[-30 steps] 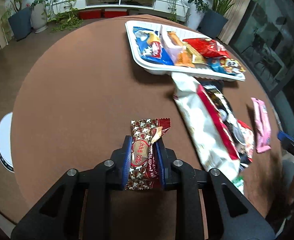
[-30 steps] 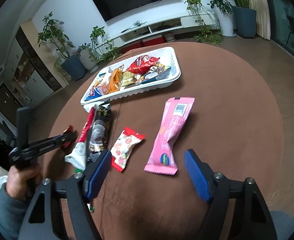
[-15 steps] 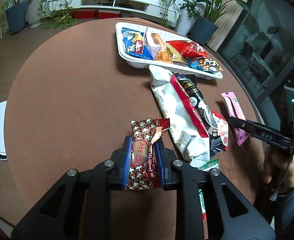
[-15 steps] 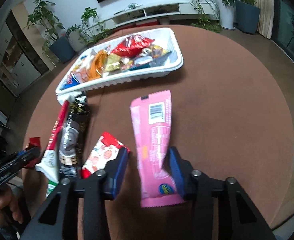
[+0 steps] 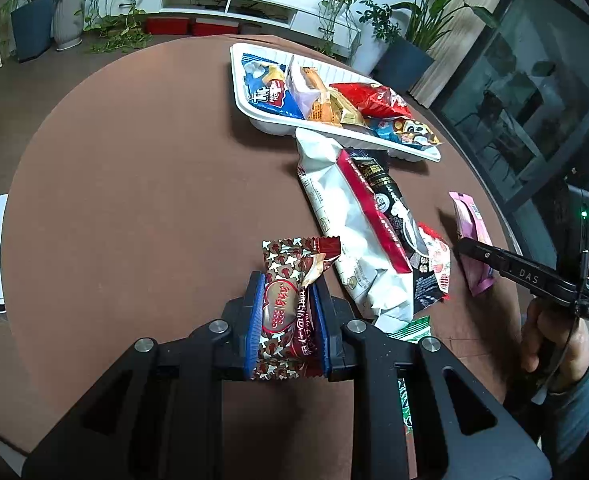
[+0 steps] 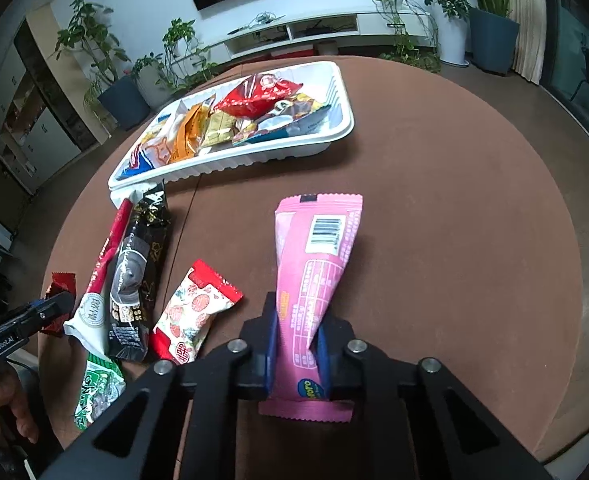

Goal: Organize snacks
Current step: 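Grasp the pink bar with the right gripper while the left holds the wafer, then carry both packets into the white tray and open both grippers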

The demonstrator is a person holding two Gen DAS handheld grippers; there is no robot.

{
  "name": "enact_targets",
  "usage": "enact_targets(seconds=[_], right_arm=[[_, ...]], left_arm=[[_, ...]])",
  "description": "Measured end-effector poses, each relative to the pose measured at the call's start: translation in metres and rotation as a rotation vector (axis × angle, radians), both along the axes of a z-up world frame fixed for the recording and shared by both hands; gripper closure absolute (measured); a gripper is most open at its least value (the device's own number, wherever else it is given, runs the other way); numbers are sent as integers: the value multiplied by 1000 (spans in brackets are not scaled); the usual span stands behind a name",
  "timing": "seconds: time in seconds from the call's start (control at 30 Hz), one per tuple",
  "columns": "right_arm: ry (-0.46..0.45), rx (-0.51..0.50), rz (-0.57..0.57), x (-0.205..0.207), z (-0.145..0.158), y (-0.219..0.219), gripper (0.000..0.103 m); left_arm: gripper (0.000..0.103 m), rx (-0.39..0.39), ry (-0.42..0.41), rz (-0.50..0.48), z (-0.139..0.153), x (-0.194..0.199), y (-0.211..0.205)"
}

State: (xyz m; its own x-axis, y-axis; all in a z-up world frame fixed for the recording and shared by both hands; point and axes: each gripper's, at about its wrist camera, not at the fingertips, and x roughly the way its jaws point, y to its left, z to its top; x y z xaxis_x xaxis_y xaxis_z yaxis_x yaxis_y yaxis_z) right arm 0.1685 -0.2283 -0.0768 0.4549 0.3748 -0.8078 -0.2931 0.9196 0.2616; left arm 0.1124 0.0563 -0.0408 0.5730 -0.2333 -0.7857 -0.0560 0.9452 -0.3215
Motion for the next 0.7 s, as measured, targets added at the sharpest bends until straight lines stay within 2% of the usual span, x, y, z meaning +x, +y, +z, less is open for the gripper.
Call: enact_targets(seconds=[0.3,0.57,0.7], right_arm=[[-15,140,-59,-1,30,-33,87],[-70,182,-150,27,62,-70,87],[-115,182,-152,42,86,-73,87]], left_arm=[[83,-52,-30,1,13,4,6],[83,-95,-81,5,40,27,19],[83,-74,-117,-8,64,50,21]])
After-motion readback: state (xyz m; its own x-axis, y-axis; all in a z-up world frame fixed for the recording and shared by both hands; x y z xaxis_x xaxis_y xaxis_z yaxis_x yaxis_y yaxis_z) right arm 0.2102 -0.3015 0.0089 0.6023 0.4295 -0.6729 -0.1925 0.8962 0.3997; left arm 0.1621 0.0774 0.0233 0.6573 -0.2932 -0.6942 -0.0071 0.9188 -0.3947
